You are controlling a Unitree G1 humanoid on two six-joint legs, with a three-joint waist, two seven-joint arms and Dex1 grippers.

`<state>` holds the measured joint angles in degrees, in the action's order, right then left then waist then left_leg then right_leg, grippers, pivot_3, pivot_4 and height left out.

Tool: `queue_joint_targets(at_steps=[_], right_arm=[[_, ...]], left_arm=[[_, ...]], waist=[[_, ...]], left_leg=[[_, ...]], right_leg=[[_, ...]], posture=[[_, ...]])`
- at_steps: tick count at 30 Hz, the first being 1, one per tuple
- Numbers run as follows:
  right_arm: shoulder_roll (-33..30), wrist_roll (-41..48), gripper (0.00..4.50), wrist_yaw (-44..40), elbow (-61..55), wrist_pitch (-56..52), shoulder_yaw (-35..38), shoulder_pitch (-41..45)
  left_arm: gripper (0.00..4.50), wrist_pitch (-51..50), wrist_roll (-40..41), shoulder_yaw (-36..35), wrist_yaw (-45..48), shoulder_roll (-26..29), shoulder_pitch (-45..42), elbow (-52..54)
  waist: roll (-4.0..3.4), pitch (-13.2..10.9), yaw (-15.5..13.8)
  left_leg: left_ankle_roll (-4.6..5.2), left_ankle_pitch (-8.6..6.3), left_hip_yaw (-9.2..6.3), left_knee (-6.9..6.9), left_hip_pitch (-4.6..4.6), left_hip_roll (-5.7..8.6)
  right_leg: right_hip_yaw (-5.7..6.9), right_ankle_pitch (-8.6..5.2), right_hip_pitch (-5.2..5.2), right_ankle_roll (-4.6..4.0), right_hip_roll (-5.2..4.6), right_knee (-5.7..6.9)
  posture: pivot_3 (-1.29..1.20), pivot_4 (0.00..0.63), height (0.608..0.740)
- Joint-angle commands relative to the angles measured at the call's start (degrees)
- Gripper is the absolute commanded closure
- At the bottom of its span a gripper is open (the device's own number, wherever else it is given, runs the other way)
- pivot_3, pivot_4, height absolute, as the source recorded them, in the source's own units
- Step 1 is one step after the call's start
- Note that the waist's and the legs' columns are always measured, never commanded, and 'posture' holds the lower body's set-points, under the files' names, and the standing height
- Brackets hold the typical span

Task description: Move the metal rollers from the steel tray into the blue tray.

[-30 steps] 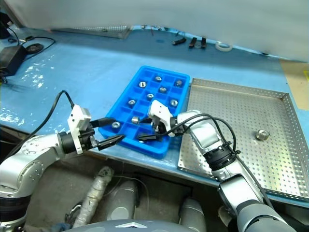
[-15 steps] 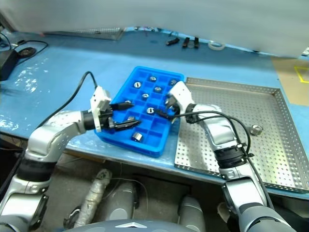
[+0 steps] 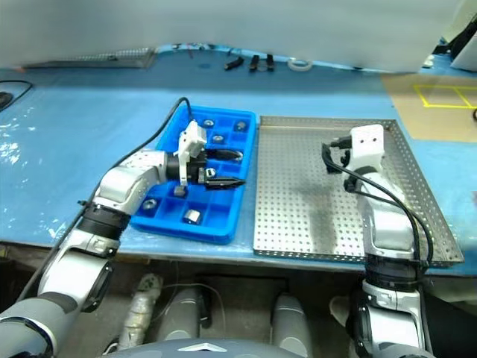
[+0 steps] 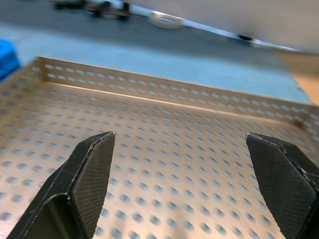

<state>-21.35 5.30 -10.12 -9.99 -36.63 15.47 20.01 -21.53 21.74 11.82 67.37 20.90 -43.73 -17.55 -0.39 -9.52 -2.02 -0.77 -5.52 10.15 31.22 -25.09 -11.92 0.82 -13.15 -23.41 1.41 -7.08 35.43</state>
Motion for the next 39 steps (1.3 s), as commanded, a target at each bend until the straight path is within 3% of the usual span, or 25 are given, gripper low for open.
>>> queue_joint_targets(at_steps=[1, 6, 22, 29, 33, 39], right_arm=[[1.5, 0.1, 0.09, 4.1, -2.3, 0.0, 3.4, -1.5], [2.2, -0.9, 0.09, 8.3, 0.8, 1.2, 5.1, -3.0], [2.9, 1.8, 0.09, 6.4, 2.7, 2.2, 2.6, -0.2], [5.1, 6.0, 0.09, -2.2, -0.6, 0.8, -6.2, 1.6], [7.0, 4.5, 0.09, -4.1, 4.4, 2.9, -11.5, 4.7], [9.0, 3.1, 0.09, -3.4, 20.4, 10.5, -11.9, 12.5]], left_arm=[[0.0, 2.2, -0.8, -0.1, 2.0, -0.7, -1.8, -1.2], [0.0, 2.9, -1.7, -0.2, 2.5, -1.7, -1.7, -1.9], [0.0, 2.0, -2.0, -1.8, 1.6, 0.0, 1.3, 1.0], [0.0, 1.2, -1.2, -3.3, 0.7, 1.2, 1.8, 1.4], [0.0, 0.8, -1.1, -4.0, 0.0, 1.8, 2.1, 1.7], [0.0, -1.9, -0.5, -4.5, -2.0, 2.6, 5.1, 7.2]], waist=[[0.0, 0.0, 0.5], [-0.01, 0.0, 1.2], [-0.01, 0.0, 1.0], [-0.02, 0.0, 1.1], [-0.01, 0.0, 0.9], [-0.01, 0.0, -0.4]], left_leg=[[0.03, -0.02, 0.02, 0.0, 0.02, 0.0], [0.16, -0.09, 0.09, 0.08, 0.03, 0.01], [0.23, -0.13, 0.13, 0.08, 0.03, 0.01], [0.23, -0.13, 0.13, 0.06, 0.03, -0.02], [0.22, -0.13, 0.13, 0.04, 0.03, -0.03], [0.24, -0.14, 0.13, 0.05, -0.02, 0.0]], right_leg=[[-0.09, 0.0, 0.0, 0.0, 0.0, 0.0], [-0.38, 0.01, 0.0, -0.01, 0.0, 0.01], [-0.45, 0.0, 0.0, -0.01, -0.01, -0.01], [-0.44, 0.0, -0.02, -0.01, 0.0, -0.02], [-0.43, 0.0, -0.03, -0.01, 0.0, 0.0], [-0.43, 0.0, -0.03, -0.02, -0.03, -0.03]], posture=[[-0.31, 0.15, 0.74], [-0.32, 0.15, 0.74], [-0.25, 0.15, 0.74], [-0.23, 0.15, 0.74], [-0.2, 0.15, 0.74], [-0.16, 0.15, 0.74]])
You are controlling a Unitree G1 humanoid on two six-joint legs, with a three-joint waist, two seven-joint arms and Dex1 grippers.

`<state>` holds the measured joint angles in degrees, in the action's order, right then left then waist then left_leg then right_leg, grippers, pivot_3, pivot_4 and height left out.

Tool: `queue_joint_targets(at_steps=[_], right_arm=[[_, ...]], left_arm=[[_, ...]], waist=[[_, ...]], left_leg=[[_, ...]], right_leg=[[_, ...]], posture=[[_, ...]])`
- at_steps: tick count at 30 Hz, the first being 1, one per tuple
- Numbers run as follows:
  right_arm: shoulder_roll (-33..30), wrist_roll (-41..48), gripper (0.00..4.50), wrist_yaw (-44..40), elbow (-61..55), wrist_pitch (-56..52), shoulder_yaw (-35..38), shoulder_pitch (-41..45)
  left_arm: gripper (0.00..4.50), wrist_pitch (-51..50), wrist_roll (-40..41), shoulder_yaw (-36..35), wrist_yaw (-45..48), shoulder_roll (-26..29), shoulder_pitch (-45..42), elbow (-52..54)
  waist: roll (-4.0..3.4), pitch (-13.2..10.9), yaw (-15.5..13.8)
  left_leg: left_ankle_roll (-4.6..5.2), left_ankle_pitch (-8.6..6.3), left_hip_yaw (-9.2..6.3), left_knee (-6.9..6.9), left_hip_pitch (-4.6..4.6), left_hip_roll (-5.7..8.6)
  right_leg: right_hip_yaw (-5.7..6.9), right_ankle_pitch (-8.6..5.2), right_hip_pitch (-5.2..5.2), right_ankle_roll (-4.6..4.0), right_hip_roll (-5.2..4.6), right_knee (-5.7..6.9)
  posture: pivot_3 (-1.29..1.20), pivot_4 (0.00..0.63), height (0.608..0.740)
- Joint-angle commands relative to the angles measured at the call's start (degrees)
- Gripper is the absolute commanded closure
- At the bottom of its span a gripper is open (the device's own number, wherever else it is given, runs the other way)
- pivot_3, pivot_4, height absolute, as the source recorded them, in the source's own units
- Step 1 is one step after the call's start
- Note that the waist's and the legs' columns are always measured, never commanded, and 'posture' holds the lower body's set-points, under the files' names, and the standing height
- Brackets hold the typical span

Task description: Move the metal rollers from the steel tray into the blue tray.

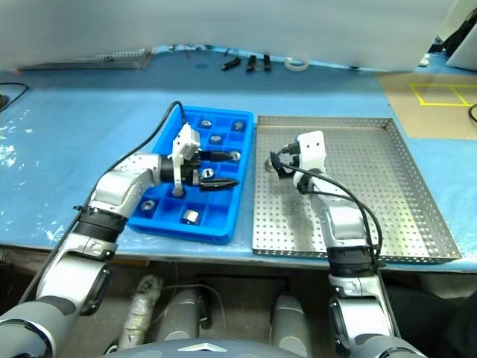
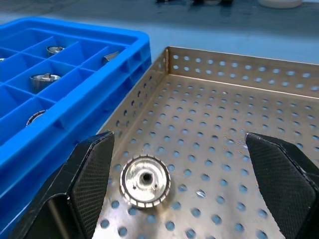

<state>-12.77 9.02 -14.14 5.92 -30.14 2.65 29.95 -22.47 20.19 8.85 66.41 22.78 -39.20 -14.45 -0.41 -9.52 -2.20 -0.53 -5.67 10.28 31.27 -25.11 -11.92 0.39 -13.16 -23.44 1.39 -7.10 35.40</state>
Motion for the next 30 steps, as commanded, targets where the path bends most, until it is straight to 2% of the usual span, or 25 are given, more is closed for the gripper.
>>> queue_joint_targets(at_steps=[1, 8, 21, 30], right_arm=[[0.6, -0.7, 0.09, 0.8, 6.4, 4.9, 1.1, 3.4], [2.6, -1.2, 0.09, 0.8, 13.7, 9.7, 0.1, 5.4], [4.9, -0.9, 0.09, -5.7, 12.2, 9.8, -3.7, 4.2], [4.8, -2.0, 0.09, -7.6, 12.5, 9.5, -4.8, 2.3]], left_arm=[[0.0, -1.4, 1.1, -1.6, -1.3, 0.8, 1.0, 4.8], [0.0, -3.9, 1.6, -2.3, -3.0, 1.8, 2.9, 8.6], [0.0, -4.8, 1.8, -2.7, -3.8, 2.8, 2.9, 9.3], [0.0, -6.2, 2.8, -2.6, -2.8, 3.4, 2.6, 10.0]], waist=[[0.0, 0.0, -0.3], [0.01, 0.0, -0.3], [0.01, 0.0, 0.1], [0.01, 0.0, 0.1]], left_leg=[[-0.01, 0.0, 0.0, -0.01, -0.02, 0.0], [-0.01, 0.0, 0.0, -0.04, -0.06, -0.02], [-0.07, 0.04, -0.01, -0.12, -0.05, -0.13], [-0.33, 0.19, 0.05, -0.18, -0.08, -0.79]], right_leg=[[0.01, 0.0, -0.02, 0.0, 0.0, 0.0], [0.04, 0.0, -0.03, 0.0, 0.01, -0.05], [0.05, 0.0, -0.15, 0.0, 0.06, -0.04], [0.02, 0.09, -0.42, -0.26, 0.82, -0.03]], posture=[[-0.16, 0.15, 0.74], [-0.11, 0.15, 0.74], [-0.1, 0.15, 0.74], [-0.1, 0.15, 0.74]])
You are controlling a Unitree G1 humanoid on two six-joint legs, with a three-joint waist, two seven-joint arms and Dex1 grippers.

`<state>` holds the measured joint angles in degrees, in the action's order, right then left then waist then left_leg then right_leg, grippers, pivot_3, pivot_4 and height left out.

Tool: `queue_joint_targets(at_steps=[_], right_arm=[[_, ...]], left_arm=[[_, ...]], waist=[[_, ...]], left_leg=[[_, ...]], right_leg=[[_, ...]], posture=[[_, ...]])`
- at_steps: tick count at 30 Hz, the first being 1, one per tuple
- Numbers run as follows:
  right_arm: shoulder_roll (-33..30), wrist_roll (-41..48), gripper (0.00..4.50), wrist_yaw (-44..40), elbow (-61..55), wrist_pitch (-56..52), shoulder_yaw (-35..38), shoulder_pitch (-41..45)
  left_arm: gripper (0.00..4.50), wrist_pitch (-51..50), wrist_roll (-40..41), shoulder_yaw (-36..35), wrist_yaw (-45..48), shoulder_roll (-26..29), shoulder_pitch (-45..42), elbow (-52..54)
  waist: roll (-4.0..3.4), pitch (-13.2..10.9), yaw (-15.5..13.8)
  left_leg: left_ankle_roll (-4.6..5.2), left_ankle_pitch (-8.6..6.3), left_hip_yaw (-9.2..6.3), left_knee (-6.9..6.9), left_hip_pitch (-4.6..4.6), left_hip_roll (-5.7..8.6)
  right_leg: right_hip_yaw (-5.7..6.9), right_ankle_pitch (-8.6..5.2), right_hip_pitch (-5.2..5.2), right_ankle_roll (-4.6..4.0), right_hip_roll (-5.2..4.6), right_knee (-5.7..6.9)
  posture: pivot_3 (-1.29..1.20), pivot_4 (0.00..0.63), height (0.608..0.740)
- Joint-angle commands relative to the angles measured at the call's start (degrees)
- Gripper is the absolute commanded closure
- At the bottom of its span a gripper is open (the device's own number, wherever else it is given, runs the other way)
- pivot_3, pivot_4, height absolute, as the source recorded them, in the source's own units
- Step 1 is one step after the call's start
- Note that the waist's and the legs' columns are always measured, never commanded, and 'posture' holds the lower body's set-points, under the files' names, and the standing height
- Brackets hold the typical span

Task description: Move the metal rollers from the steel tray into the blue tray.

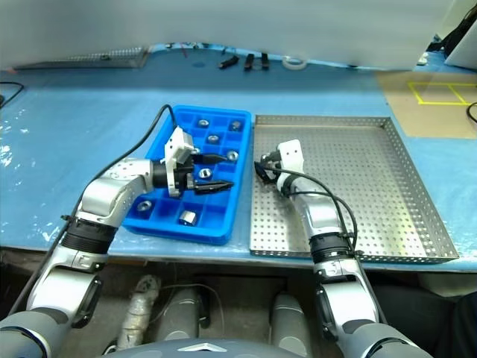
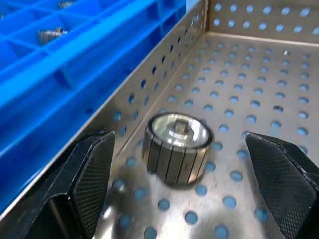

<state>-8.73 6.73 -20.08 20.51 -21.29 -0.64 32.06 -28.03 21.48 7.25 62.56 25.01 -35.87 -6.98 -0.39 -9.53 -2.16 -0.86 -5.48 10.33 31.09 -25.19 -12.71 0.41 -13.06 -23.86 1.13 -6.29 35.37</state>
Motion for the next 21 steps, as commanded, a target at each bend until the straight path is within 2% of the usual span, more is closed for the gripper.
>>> queue_joint_targets(at_steps=[1, 3, 6, 20, 21], right_arm=[[0.7, 0.2, 0.09, -1.6, -1.8, 0.5, -1.5, 0.3], [0.6, 0.0, 0.25, -1.7, -1.5, 0.5, -1.5, 0.3], [0.6, -0.4, 0.9, -1.6, -1.4, 0.7, -1.7, 0.2], [3.6, -1.8, 0.9, -1.0, 0.6, 3.0, -2.3, 2.7], [3.8, -1.9, 1.08, -1.1, 0.7, 3.2, -2.4, 2.8]], left_arm=[[0.0, -0.7, 1.6, -1.0, 1.3, 1.2, -0.7, 2.7], [0.0, -0.7, 1.4, -0.9, 1.1, 1.2, -0.7, 2.8], [0.0, -0.8, 1.3, -0.9, 1.0, 1.3, -0.8, 2.9], [0.0, -0.5, 1.0, -0.5, 1.0, 1.0, -0.8, 2.5], [0.0, -0.4, 0.9, -0.5, 1.0, 1.0, -0.8, 2.5]], waist=[[0.0, 0.0, 0.0], [0.0, 0.0, 0.0], [0.0, 0.0, -0.1], [0.0, 0.0, 0.3], [0.0, 0.0, 0.4]], left_leg=[[-0.05, 0.03, 0.01, -0.01, 0.0, -0.06], [-0.13, 0.08, 0.01, -0.04, 0.0, -0.11], [-0.16, 0.1, 0.01, -0.05, 0.02, -0.11], [-0.2, 0.12, 0.06, -0.05, 0.03, -0.13], [-0.2, 0.13, 0.06, -0.05, 0.04, -0.14]], right_leg=[[0.0, 0.03, -0.04, -0.05, 0.02, 0.01], [-0.02, 0.05, -0.1, -0.09, 0.05, 0.07], [-0.07, 0.06, -0.11, -0.12, 0.06, 0.11], [-0.32, 0.08, -0.23, -0.15, 0.09, 0.19], [-0.33, 0.09, -0.24, -0.16, 0.1, 0.19]], posture=[[-0.1, 0.15, 0.74], [-0.1, 0.15, 0.74], [-0.1, 0.15, 0.74], [-0.11, 0.15, 0.74], [-0.11, 0.15, 0.74]])
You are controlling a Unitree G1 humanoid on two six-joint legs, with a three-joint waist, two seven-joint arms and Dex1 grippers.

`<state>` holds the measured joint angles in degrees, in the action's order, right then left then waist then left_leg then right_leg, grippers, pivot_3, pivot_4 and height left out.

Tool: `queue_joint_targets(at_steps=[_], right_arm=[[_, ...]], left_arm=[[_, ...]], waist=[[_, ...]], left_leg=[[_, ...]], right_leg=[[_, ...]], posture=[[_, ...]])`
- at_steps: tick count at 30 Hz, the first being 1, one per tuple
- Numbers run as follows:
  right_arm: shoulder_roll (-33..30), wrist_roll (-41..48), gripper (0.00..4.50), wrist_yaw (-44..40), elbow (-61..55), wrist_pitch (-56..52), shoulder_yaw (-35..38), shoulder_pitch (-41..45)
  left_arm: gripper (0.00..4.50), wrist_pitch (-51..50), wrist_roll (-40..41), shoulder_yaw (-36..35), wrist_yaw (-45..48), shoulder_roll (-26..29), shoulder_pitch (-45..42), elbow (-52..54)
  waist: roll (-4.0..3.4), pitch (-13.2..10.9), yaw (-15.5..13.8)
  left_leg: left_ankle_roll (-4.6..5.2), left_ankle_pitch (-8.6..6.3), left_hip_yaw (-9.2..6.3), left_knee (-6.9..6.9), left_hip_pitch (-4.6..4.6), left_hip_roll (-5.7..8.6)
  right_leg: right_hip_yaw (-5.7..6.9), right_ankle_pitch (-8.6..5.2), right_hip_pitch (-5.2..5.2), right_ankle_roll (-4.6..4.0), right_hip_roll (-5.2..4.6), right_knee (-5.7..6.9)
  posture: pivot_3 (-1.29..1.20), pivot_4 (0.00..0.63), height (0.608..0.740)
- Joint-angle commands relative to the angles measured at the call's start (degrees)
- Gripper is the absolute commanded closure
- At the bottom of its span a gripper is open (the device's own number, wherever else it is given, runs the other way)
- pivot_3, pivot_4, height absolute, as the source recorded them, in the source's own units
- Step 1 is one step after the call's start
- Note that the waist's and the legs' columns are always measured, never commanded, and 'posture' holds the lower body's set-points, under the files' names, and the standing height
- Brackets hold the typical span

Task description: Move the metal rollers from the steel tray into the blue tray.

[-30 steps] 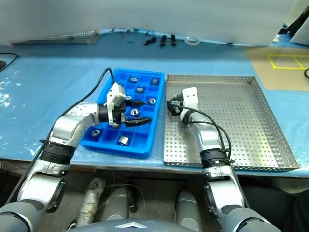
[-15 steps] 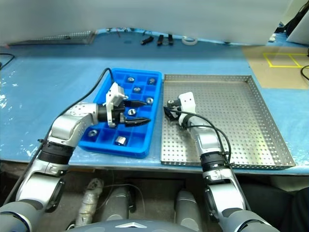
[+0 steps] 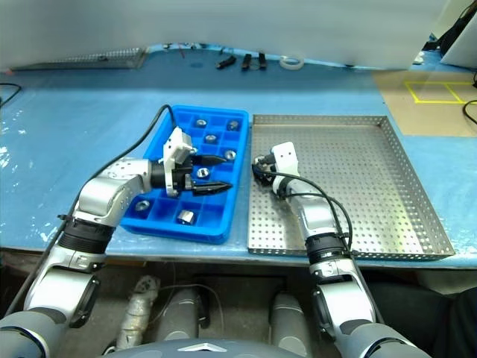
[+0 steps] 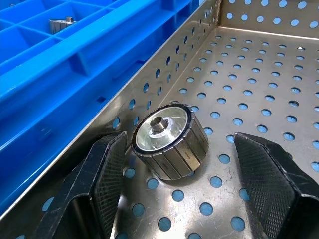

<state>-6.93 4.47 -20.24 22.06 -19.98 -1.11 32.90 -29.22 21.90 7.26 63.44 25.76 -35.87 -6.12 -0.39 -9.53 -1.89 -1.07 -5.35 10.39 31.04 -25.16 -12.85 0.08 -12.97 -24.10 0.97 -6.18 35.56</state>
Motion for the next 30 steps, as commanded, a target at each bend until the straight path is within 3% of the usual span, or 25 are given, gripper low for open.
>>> queue_joint_targets(at_steps=[1, 6, 7, 13, 18, 23, 30], right_arm=[[2.1, 0.1, 1.26, -1.0, -0.8, 2.2, -2.2, 1.9], [2.1, -0.4, 2.7, -1.1, -1.2, 2.7, -2.1, 1.6], [1.9, -0.3, 2.78, -1.2, -1.4, 2.8, -1.9, 1.6], [0.7, -0.1, 2.8, -1.9, -3.2, 2.0, -1.2, 1.5], [-4.4, -0.9, 2.8, -2.8, -12.8, -3.5, -1.0, 0.0], [-11.5, 3.1, 2.8, -8.0, -29.1, -12.0, 0.4, -3.6], [-17.9, 14.6, 2.8, -23.0, -42.3, -20.9, -4.5, -7.1]], left_arm=[[0.0, 0.8, 0.5, -0.5, 0.2, 0.3, -0.8, 1.5], [0.0, 1.0, 0.4, -0.6, 0.3, 0.3, -0.9, 1.0], [0.0, 0.9, 0.6, -0.7, 0.4, 0.3, -0.8, 1.1], [0.0, 0.5, 1.0, -0.8, 0.7, 0.5, -0.6, 1.7], [0.0, -0.7, 1.9, -1.3, 1.0, 1.5, -0.2, 3.3], [0.0, -1.2, 2.9, -2.7, 1.7, 4.3, 0.8, 4.5], [0.0, -4.2, 5.4, -5.6, 1.5, 8.9, 6.4, 10.9]], waist=[[0.0, 0.0, 0.3], [0.0, 0.0, 0.4], [0.0, 0.0, 0.4], [0.01, 0.0, 0.3], [0.0, 0.0, -0.4], [0.01, 0.0, -1.2], [0.01, 0.0, -1.2]], left_leg=[[0.0, 0.0, 0.0, 0.0, 0.0, 0.0], [0.0, 0.0, 0.02, -0.02, -0.02, 0.01], [0.0, 0.0, 0.02, -0.02, -0.03, 0.01], [0.0, 0.0, 0.02, -0.02, -0.03, 0.02], [0.0, 0.0, 0.02, -0.02, -0.04, 0.04], [0.01, 0.0, 0.02, -0.06, -0.04, 0.06], [0.0, 0.0, 0.02, -0.07, 0.01, 0.0]], right_leg=[[0.0, 0.0, -0.01, 0.0, 0.01, 0.0], [-0.01, 0.0, -0.03, 0.0, 0.01, 0.0], [-0.01, 0.0, -0.03, 0.0, 0.01, 0.0], [-0.01, 0.0, -0.03, 0.0, 0.01, -0.01], [-0.01, 0.0, -0.03, 0.0, 0.02, -0.01], [-0.01, 0.0, 0.0, 0.01, 0.02, -0.07], [0.0, 0.0, 0.0, 0.01, 0.0, -0.05]], posture=[[-0.11, 0.15, 0.74], [-0.11, 0.15, 0.74], [-0.11, 0.15, 0.74], [-0.11, 0.15, 0.74], [-0.11, 0.15, 0.74], [-0.1, 0.15, 0.74], [0.0, 0.15, 0.74]])
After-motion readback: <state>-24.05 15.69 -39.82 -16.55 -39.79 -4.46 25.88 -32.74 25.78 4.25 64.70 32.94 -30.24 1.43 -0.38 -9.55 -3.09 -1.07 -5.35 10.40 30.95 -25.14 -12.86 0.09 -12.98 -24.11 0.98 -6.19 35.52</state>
